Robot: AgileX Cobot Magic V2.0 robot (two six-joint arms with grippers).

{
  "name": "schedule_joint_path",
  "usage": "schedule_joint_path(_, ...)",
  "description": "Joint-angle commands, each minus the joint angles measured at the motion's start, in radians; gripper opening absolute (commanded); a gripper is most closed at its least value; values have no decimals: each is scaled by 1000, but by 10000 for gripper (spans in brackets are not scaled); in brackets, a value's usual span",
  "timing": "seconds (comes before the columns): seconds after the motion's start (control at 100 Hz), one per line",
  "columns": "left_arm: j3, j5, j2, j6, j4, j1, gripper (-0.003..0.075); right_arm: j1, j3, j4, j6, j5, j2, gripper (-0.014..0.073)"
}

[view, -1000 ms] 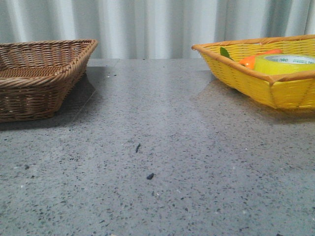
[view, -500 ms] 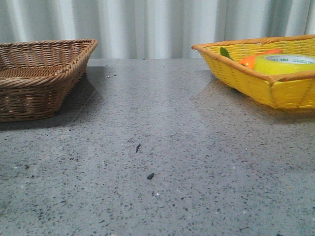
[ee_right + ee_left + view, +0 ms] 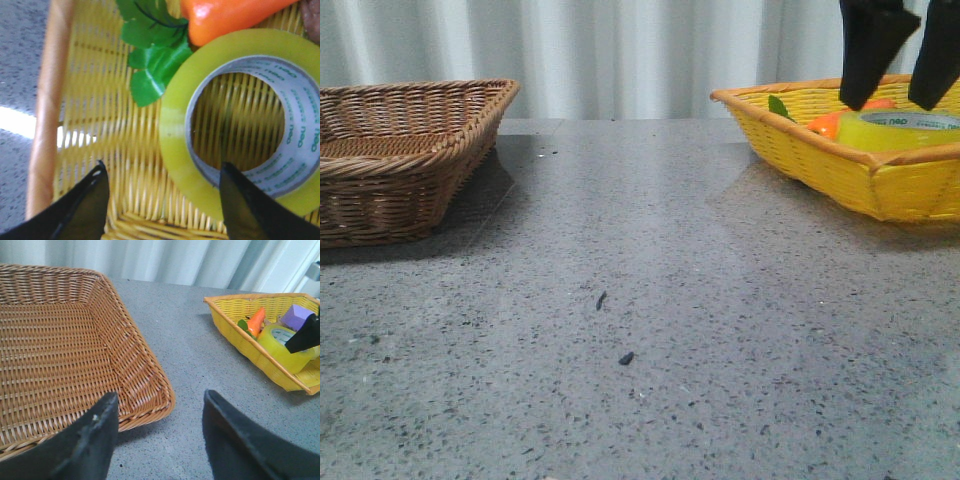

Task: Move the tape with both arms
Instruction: 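Reach the right gripper into the yellow basket and grasp the tape roll, then carry the tape roll out and set it on the table between baskets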

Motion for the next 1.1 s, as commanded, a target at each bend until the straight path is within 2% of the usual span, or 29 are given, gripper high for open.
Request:
schedule_joint_path(0.0, -35, -64, 10, 1, -28, -8, 350, 1, -36, -21, -16, -57, -26, 405)
schedule_joint_path(0.17, -35, -65, 10, 1, -28, -8, 350, 1, -36, -21, -16, -111, 5, 392)
schedule_joint_path(0.31, -35, -76, 10, 1, -28, -8, 350, 1, -36, -33, -16, -123, 37, 321)
schedule_joint_path(0.49, -35, -80, 10, 1, -28, -8, 350, 1, -36, -48, -14, -98, 60, 123)
schedule_joint_path(0.59, -35, -86, 10, 1, -28, -9, 350, 1, -36, -48, -12, -104, 62, -68)
schedule_joint_path(0.85, -35, -87, 10, 1, -28, -28, 350, 16, -82, -55, -12, -156, -67, -50)
schedule_joint_path(1.09, -33, -118, 10, 1, -28, -28, 347, 155, -352, -26, -12, -193, -144, -50)
